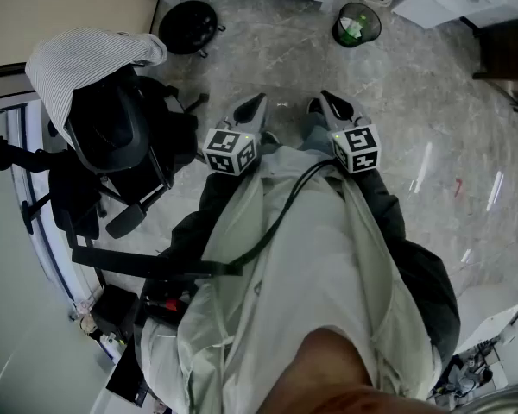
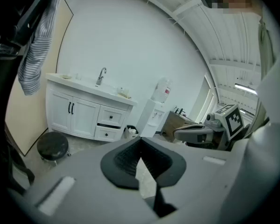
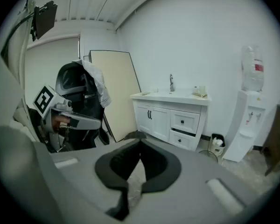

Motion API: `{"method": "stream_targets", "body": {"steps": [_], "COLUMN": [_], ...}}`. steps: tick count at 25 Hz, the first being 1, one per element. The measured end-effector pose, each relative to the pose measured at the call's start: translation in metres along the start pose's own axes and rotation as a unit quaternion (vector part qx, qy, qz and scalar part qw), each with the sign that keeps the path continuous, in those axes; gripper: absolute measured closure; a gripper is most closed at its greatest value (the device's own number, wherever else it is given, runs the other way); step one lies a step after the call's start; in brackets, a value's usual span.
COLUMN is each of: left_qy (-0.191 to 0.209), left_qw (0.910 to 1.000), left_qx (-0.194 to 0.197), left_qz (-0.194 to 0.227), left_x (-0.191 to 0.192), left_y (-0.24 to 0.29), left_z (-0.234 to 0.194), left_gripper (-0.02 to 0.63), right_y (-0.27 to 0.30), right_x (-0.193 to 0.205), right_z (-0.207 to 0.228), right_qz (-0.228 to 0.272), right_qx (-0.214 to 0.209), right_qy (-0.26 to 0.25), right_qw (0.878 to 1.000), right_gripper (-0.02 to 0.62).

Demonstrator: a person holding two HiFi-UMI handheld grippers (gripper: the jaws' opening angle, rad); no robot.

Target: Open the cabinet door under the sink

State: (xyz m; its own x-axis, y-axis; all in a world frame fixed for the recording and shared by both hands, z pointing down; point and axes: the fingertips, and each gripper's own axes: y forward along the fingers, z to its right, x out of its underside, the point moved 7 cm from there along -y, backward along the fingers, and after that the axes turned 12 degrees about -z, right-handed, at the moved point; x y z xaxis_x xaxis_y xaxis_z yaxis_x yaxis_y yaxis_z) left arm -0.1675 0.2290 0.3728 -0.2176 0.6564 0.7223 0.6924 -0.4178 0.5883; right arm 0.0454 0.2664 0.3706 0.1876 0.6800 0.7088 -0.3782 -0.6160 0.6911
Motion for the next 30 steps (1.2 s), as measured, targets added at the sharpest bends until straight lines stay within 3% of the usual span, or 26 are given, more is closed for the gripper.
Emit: {"method": "stream_targets", "body": {"steps": [11,21,26,30], "left_qy": [-0.002,-0.038,-0.034,-0.035], "left_qw": [1.0000,0.9991,0.9980,0.9981], "left_qx": [0.003,0.012,0.039,0.035], "left_qz": [-0.005,-0.016,-0.037,-0.036], "left_x": [0.008,0.042,0.060,0.062], "left_y": [-0.012,-0.039,-0.036,-0.040], "left_z": [0.002,0.002,0.017,0.016], "left_gripper": [0.598,0.598,0.598,0.598], "right_y": [-0.004,-0.009,-0.025,-0.023], "right_x": [0.010,0.042,0.062,0.066], "right_z": [-0.012,-0.044,-0.042,-0.042], "right_qz": [0.001,-0.023,-0.020,-0.017], "right_qx": [-0.005,-0.021,-0.004,-0.010], "right_qy": [0.016,0.055,0.090,0.109], "right_qw": [1.000,0.998,0.996,0.994], "right_gripper": [0.594,0.594,0.594,0.594]}}
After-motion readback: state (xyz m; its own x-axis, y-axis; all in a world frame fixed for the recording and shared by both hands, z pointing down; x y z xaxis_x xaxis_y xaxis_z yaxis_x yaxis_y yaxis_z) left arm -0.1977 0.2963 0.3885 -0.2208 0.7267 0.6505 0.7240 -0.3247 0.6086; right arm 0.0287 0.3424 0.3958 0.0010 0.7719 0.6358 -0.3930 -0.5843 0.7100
